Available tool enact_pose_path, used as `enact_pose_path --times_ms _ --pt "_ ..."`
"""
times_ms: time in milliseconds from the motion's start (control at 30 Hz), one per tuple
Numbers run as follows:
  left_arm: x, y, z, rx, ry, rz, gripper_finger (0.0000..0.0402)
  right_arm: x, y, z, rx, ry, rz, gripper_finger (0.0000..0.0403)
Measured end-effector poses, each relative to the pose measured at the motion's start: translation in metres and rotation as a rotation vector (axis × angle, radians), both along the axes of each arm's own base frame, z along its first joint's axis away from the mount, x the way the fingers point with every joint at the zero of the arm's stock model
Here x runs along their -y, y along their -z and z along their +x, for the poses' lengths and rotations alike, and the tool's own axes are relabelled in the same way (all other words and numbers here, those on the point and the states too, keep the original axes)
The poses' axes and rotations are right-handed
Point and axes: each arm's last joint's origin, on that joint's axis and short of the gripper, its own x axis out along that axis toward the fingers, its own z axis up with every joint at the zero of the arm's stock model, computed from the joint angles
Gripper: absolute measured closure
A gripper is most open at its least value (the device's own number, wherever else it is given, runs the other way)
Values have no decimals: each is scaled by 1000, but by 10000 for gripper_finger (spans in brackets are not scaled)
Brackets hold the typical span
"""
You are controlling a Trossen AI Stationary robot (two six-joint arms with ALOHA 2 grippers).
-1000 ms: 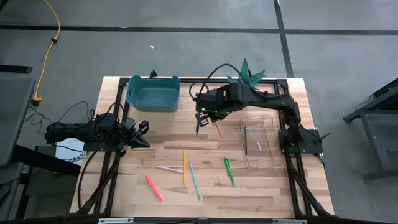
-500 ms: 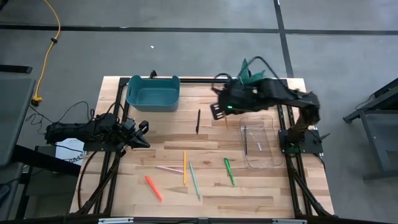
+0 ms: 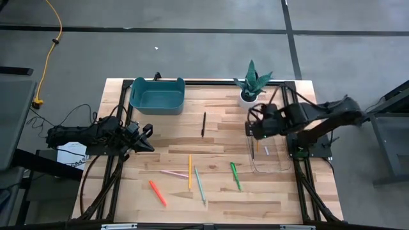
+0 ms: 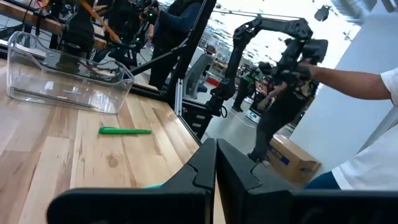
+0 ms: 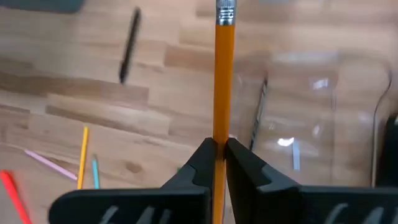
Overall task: Sort pens & pencils
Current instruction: Put the orange pencil into the transparent bin, then put the yellow pencil into the transparent bin
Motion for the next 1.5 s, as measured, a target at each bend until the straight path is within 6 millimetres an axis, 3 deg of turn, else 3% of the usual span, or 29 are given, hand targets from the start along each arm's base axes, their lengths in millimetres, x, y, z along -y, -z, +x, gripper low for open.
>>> enact_pose_path --times_ms 400,767,1133,1300,1500 --pt "0 0 0 -1 -5 -2 401 2 79 -19 -108 61 197 393" --pt "0 0 0 -7 -5 -20 401 10 117 -16 -107 90 280 387" --pt "0 0 0 -9 -12 -26 401 13 121 -19 -136 92 271 304" --pt "0 0 0 -9 -11 -26 401 13 117 -10 -48 74 259 294" --pt "0 0 0 -9 -12 -26 401 14 96 3 90 45 153 293"
